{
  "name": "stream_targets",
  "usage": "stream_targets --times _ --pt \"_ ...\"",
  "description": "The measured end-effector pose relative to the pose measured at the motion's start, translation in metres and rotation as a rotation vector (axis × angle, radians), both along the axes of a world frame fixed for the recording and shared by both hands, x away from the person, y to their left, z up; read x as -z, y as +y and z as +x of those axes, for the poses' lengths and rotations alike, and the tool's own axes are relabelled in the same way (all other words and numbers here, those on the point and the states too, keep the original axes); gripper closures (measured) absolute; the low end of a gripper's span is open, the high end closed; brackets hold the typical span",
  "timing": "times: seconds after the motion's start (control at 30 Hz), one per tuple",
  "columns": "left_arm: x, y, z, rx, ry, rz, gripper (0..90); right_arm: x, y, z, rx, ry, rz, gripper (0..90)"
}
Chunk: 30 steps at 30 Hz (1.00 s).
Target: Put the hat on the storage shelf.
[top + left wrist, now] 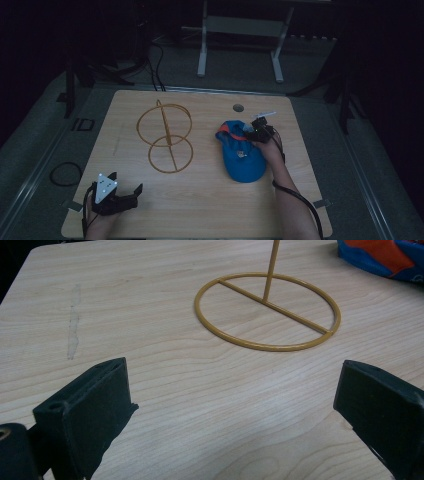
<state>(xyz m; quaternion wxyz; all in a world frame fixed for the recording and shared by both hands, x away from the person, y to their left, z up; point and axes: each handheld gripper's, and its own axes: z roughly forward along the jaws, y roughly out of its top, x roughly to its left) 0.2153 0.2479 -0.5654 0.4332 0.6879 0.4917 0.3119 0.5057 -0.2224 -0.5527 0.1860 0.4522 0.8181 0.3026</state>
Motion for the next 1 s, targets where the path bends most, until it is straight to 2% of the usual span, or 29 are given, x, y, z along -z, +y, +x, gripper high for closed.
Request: stream_targets --times 0.17,0.3,0.4,0.53,0.77,0.83,1.0 --pt "0.000 0.000 0.000 -0.003 0.006 0.000 2.3 -0.001 0.004 -0.003 -0.029 -0.003 -0.013 74.5" --pt "0.000 -0.001 0.000 0.002 0.009 0.003 2.3 -0.002 0.008 -0.005 -0.027 -0.007 -0.030 81.6" --pt "0.000 -0.001 0.000 0.002 0.007 0.007 2.3 -0.008 0.011 -0.010 -0.039 -0.039 -0.060 83.1" --pt "0.001 -0.001 0.001 0.001 0.013 0.008 2.3 -0.022 0.010 -0.019 -0.060 -0.065 -0.026 83.4" --pt "-0.001 0.000 0.001 0.001 0.005 0.003 2.3 -0.051 0.008 -0.042 -0.082 -0.142 0.016 83.6" --pt "-0.002 0.000 0.001 0.000 0.009 0.002 2.3 -0.055 0.007 -0.045 -0.088 -0.147 0.025 83.7" --pt "-0.006 -0.001 0.001 0.019 0.017 0.009 2.3 -0.078 0.006 -0.064 -0.104 -0.203 0.049 83.7"
